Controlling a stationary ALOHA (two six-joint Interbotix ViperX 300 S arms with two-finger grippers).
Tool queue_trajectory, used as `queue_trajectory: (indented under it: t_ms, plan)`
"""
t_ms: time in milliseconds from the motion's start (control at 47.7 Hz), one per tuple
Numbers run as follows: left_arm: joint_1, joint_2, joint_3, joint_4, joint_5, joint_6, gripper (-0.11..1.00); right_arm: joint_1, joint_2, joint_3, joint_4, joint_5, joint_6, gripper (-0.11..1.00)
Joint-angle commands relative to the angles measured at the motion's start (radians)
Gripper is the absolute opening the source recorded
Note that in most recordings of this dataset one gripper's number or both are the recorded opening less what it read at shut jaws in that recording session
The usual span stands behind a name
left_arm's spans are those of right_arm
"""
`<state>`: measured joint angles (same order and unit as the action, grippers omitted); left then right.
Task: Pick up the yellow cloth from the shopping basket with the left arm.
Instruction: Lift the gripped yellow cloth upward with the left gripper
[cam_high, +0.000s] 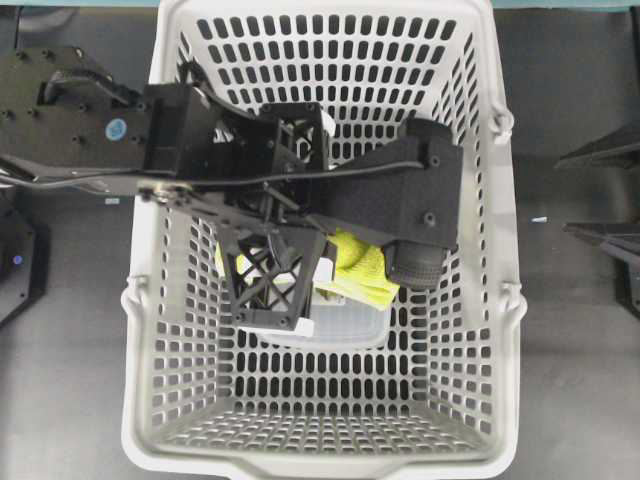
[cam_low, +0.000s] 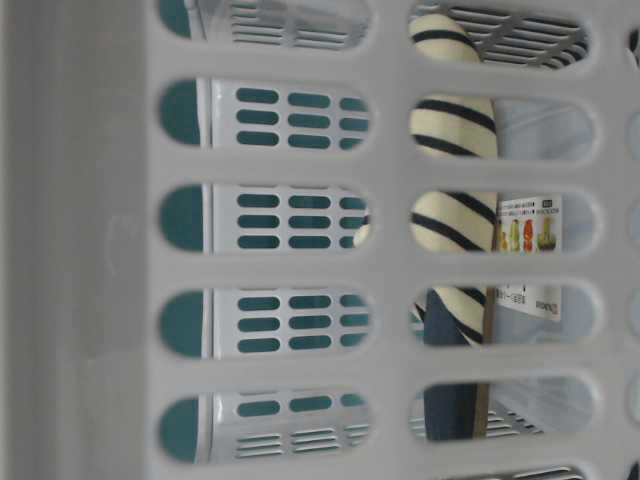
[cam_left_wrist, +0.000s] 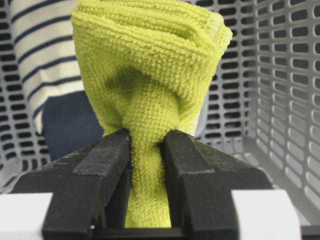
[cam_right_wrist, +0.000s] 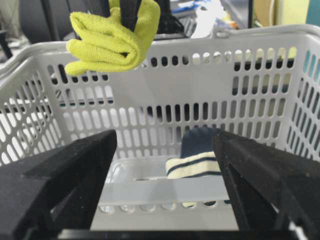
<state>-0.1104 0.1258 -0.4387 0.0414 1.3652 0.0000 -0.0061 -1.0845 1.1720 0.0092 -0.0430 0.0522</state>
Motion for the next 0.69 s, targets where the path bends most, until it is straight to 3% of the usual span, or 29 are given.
queue_trajectory:
  t_ms: [0,671]
  plan:
    - [0.003,-0.015,-0.017,0.005,-0.002,-0.006,0.17,0.000,0.005,-0.009,0.003,-0.011,0.000,0.74]
    - [0.026,-0.005,0.006,0.005,-0.005,-0.015,0.17,-0.009,-0.006,-0.009,0.003,-0.023,-0.002,0.74]
